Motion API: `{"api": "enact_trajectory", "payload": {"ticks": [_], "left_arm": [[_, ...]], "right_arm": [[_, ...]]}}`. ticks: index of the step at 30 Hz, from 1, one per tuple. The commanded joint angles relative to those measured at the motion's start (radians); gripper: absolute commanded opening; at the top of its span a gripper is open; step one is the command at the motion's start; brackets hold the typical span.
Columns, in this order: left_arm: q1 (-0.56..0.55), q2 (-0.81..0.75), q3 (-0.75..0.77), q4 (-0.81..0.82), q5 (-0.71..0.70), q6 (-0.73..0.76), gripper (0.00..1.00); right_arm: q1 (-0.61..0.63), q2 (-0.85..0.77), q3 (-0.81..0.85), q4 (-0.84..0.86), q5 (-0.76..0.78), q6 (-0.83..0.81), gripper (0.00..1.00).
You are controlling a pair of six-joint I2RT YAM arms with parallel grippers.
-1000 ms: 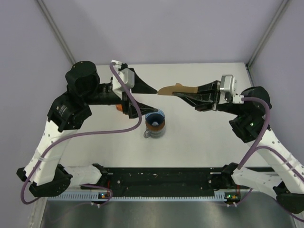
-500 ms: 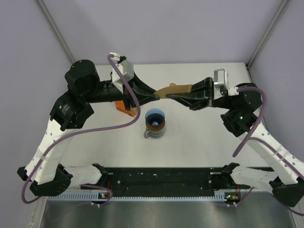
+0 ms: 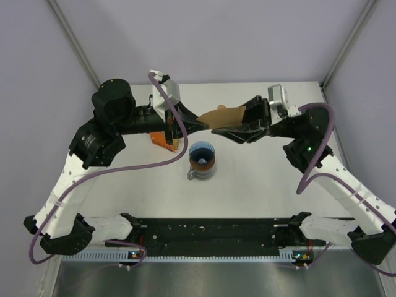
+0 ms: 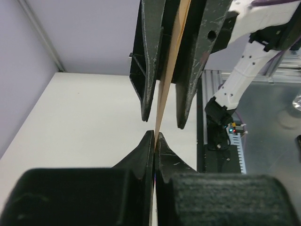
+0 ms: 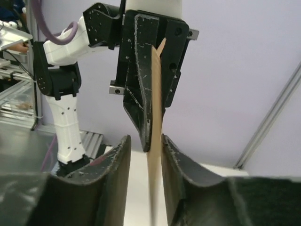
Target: Place the coffee filter in the dripper
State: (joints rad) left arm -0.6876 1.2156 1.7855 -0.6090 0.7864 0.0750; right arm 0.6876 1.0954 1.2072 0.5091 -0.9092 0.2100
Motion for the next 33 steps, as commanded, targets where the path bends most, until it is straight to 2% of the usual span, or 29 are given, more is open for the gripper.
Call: {"api": "enact_trajectory", "payload": {"ticks": [1,2,5,8,10,12,15,19,21,28,31,33], "left_arm": [[0.002,-0.005,0.048,-0.098,-0.128,0.15,0.0],[0.002,-0.002,0.058,-0.15,-0.154,0.211,0.0],[0.002,0.016,0.098,-0.343,-0.226,0.388,0.0],[0.002,0.047,0.153,-0.529,-0.283,0.564,0.0],[-0.001,0.056,0.164,-0.616,-0.317,0.707,0.0],[-0.01,0.059,0.157,-0.669,-0.358,0.784,0.0],[-0.032,0.067,0.152,-0.721,-0.407,0.841,0.0],[-0.046,0.073,0.153,-0.735,-0.42,0.842,0.0],[-0.047,0.075,0.158,-0.735,-0.424,0.844,0.0],[-0.055,0.081,0.158,-0.739,-0.423,0.839,0.0],[-0.058,0.085,0.163,-0.741,-0.418,0.836,0.0],[-0.061,0.087,0.161,-0.741,-0.418,0.835,0.0]], "right_arm": [[0.01,0.003,0.106,-0.329,0.018,-0.137,0.48],[0.01,-0.008,0.12,-0.398,0.042,-0.174,0.57],[0.007,-0.054,0.146,-0.613,0.114,-0.297,0.77],[0.006,-0.072,0.224,-0.841,0.202,-0.4,0.83],[0.007,-0.045,0.302,-0.96,0.245,-0.423,0.81],[0.006,-0.006,0.371,-1.047,0.259,-0.428,0.74],[0.006,0.049,0.436,-1.113,0.237,-0.422,0.63],[0.006,0.113,0.498,-1.162,0.155,-0.411,0.48],[0.006,0.141,0.52,-1.181,0.103,-0.412,0.47],[0.007,0.19,0.548,-1.27,-0.034,-0.451,0.59],[0.009,0.193,0.548,-1.276,-0.049,-0.451,0.57],[0.013,0.204,0.549,-1.276,-0.069,-0.449,0.5]]}}
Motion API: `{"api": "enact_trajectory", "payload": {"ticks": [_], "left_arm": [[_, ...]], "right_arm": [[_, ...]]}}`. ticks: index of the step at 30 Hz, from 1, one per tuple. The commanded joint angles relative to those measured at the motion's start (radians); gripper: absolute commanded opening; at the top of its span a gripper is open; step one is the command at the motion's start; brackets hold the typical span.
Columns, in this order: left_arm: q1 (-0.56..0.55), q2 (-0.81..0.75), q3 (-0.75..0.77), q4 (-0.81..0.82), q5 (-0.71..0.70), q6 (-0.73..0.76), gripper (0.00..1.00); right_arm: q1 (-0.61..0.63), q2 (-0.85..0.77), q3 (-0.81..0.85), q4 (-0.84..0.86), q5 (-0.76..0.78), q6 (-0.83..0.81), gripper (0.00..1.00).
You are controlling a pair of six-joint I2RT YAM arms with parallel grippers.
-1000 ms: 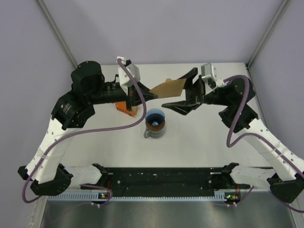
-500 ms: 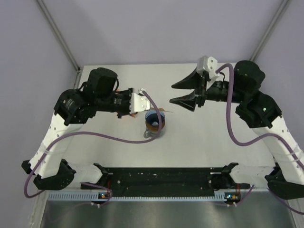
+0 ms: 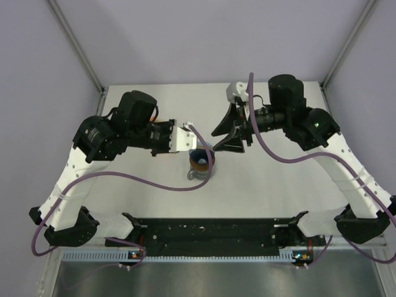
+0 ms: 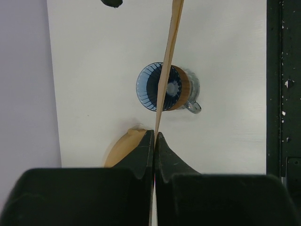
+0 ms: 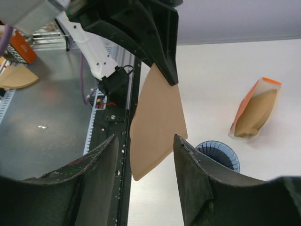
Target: Place the coffee filter in the dripper
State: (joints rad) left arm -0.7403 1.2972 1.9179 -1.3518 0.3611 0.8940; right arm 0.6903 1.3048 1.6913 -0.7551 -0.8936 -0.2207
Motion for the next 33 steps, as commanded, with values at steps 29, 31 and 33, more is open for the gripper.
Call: {"api": "enact_trajectory", "payload": {"ticks": [29,31,33], "left_arm": [[-0.019,0.004,0.018,0.0,-0.002,0.017,0.0],[-0.019,0.002,0.017,0.005,-0.01,0.02,0.0],[-0.021,0.002,0.018,0.003,-0.011,0.02,0.0]], "right_arm": [[0.057,0.019,0.064,-0.009,0.027,-0.002,0.0],[0.057,0.016,0.065,-0.009,0.035,0.0,0.21],[0.057,0.014,0.067,-0.01,0.035,0.001,0.24]]}}
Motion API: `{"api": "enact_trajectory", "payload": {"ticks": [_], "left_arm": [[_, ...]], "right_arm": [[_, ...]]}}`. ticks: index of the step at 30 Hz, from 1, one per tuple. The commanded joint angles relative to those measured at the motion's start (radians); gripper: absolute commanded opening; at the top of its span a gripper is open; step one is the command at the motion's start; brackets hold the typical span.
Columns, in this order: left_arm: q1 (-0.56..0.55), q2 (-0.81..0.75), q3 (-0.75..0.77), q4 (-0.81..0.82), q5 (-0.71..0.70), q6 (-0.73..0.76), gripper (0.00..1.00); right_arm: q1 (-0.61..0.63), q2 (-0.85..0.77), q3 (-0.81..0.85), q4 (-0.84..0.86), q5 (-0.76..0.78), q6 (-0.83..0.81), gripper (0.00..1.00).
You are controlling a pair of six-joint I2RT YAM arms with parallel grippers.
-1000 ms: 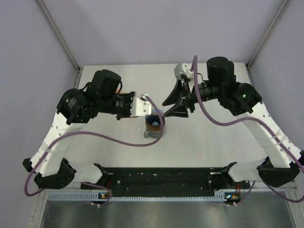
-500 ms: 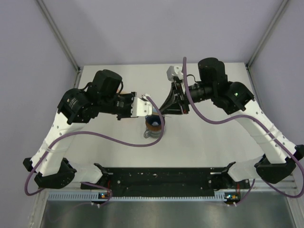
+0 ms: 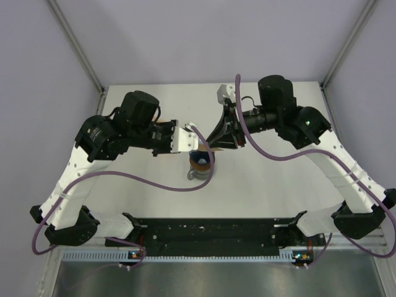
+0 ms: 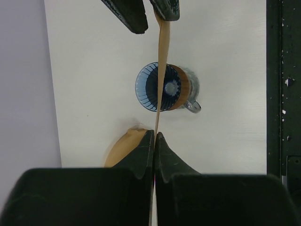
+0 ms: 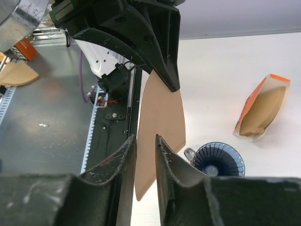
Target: Place the coffee filter in the dripper
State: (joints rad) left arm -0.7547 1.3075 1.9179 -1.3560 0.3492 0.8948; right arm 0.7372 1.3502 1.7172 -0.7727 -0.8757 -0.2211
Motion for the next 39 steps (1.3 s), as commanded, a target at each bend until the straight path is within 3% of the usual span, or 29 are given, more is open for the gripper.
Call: {"api": "enact_trajectory", "payload": {"ticks": [1,6,15,19,25,32,37,39], "left_arm": [[-0.006,-0.008,0.018,0.009,0.002,0.02,0.0],[-0.009,-0.01,0.016,0.006,0.001,0.021,0.0],[-0.012,-0.011,0.015,0.005,0.001,0.021,0.0],[-0.014,-0.01,0.013,0.005,0.002,0.021,0.0],[-0.015,-0.008,0.012,0.006,0.001,0.018,0.0],[-0.017,-0.005,0.013,0.003,-0.001,0.015,0.0],[-0.018,-0.005,0.012,0.001,-0.001,0.018,0.0],[-0.02,-0.005,0.01,0.0,-0.001,0.018,0.0]], "right_arm": [[0.01,-0.033,0.042,0.009,0.021,0.003,0.24],[0.01,-0.039,0.047,0.009,0.023,0.005,0.21],[0.01,-0.045,0.062,0.004,-0.005,0.006,0.29],[0.01,-0.037,0.058,-0.014,0.006,0.005,0.23],[0.008,-0.029,0.056,-0.036,-0.009,-0.006,0.24],[0.01,-0.022,0.051,-0.048,-0.022,-0.009,0.17],[0.01,-0.017,0.062,-0.046,-0.008,-0.007,0.0],[0.01,-0.016,0.067,-0.046,-0.006,-0.006,0.0]]}}
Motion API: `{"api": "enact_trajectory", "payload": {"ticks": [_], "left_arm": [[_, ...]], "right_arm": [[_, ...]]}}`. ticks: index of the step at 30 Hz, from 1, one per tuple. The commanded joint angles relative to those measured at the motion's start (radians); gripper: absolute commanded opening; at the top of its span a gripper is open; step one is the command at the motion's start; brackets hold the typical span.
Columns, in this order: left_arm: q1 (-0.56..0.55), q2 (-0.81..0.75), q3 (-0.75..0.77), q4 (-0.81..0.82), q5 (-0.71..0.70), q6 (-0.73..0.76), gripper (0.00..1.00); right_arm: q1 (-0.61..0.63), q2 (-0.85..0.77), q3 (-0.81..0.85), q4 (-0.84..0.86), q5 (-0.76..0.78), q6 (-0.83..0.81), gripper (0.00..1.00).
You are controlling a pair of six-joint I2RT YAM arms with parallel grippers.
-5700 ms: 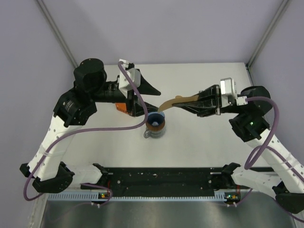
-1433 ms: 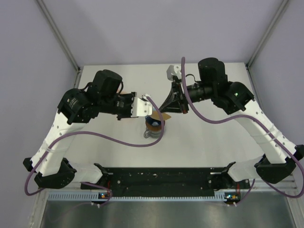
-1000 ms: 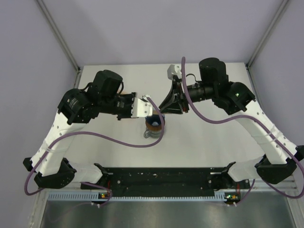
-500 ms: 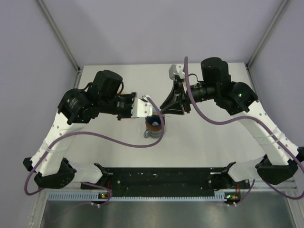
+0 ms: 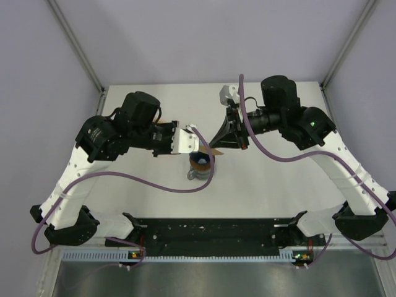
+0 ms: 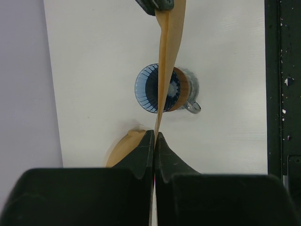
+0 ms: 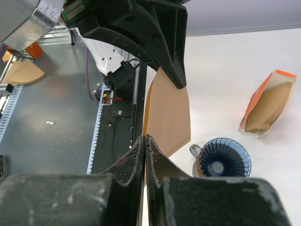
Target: Place the coffee filter in the dripper
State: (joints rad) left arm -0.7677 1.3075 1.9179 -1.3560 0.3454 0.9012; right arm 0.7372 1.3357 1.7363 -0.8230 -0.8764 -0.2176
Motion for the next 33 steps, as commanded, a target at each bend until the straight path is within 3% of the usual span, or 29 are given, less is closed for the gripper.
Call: {"api": "enact_trajectory", "payload": {"ticks": [1,8,18,26,33], "left_arm": [[-0.007,-0.004,0.01,0.001,0.003,0.011,0.0],[-0.008,-0.002,0.023,0.023,-0.02,-0.024,0.0],[-0.008,-0.002,0.024,0.034,-0.031,-0.028,0.0],[-0.008,-0.005,0.023,0.034,-0.031,-0.03,0.0],[-0.008,-0.002,0.021,0.034,-0.036,-0.035,0.0]], "right_arm": [[0.01,0.002,0.049,0.004,-0.006,-0.009,0.0],[0.01,0.006,0.031,0.01,-0.009,-0.003,0.01],[0.042,0.014,0.014,0.038,0.053,0.017,0.15],[0.051,0.019,0.006,0.039,0.086,0.017,0.14],[0.053,0.003,-0.018,0.041,0.099,0.02,0.19]]}}
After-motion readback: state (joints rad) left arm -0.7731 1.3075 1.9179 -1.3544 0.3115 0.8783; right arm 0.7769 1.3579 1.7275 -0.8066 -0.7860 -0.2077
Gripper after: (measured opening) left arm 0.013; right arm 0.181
